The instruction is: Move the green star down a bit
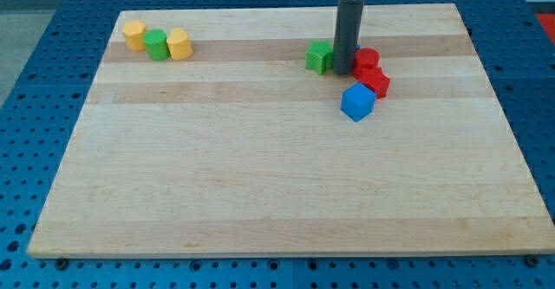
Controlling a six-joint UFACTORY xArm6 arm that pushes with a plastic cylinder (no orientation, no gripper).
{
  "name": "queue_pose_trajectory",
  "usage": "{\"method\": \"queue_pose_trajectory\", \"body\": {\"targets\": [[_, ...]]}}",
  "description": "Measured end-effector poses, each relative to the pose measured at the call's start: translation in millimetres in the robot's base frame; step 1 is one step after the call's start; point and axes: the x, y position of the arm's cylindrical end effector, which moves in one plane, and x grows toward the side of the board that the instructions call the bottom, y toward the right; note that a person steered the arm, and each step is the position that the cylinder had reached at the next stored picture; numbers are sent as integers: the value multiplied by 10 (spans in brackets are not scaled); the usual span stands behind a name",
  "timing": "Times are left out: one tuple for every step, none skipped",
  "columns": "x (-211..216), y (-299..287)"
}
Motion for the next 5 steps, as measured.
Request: {"method": "queue_pose_trajectory", "body": {"targets": [[157, -127], [218, -409], [218, -791], [63, -931], [-317, -931]]}}
